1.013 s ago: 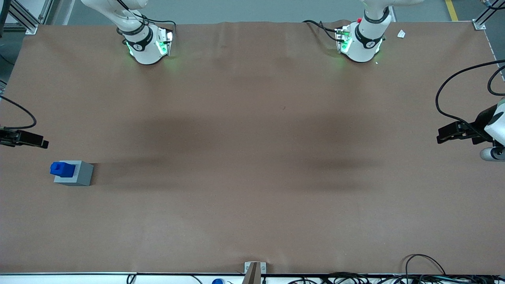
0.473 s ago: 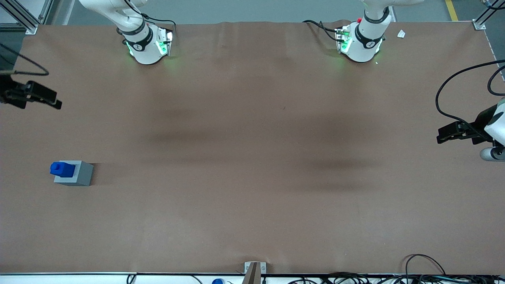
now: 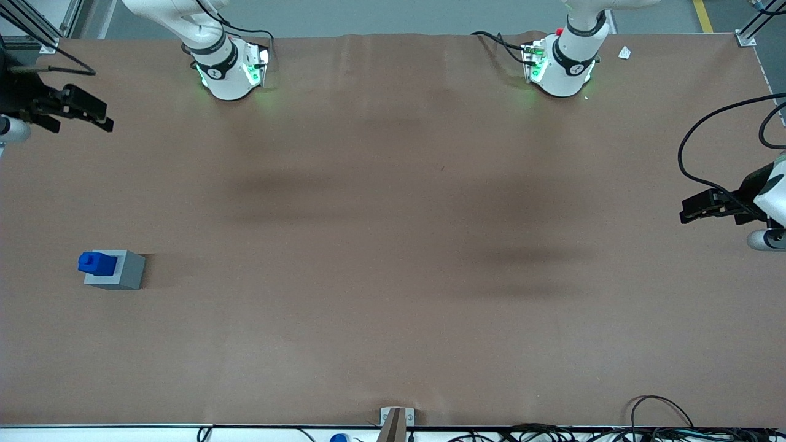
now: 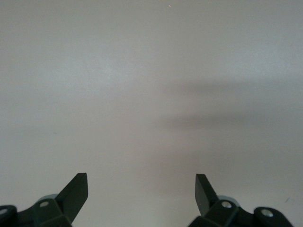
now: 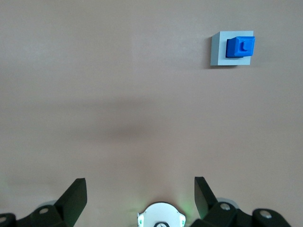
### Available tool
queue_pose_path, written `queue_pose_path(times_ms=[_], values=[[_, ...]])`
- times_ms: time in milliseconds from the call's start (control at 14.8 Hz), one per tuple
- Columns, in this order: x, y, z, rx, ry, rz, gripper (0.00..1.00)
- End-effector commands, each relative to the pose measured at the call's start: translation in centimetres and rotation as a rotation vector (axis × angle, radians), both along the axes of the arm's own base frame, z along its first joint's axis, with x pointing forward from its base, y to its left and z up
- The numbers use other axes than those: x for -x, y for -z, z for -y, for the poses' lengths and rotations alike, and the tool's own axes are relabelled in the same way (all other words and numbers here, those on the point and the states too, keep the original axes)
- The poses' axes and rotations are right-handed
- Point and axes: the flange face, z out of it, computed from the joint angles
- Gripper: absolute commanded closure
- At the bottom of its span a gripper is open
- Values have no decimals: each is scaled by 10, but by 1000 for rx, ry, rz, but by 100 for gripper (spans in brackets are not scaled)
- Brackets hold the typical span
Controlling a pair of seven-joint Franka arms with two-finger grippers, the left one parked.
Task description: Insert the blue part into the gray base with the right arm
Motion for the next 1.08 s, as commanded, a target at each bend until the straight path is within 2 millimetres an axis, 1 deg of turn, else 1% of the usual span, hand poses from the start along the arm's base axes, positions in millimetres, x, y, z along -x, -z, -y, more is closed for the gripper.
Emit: queue_pose_path(times_ms=[0, 135, 203, 270, 405, 540, 743, 810, 945, 1013], values=[[18, -6, -4, 31, -10, 6, 0], [16, -11, 1, 32, -7, 24, 0], [16, -18, 3, 32, 0, 39, 0], [15, -21, 5, 32, 3, 44, 0], [15, -21, 7, 31, 3, 49, 0], [14, -22, 7, 27, -41, 52, 0], [12, -21, 6, 28, -33, 52, 0], [12, -20, 6, 30, -21, 50, 0], [13, -23, 3, 34, 59, 52, 0], [13, -24, 3, 36, 62, 54, 0]])
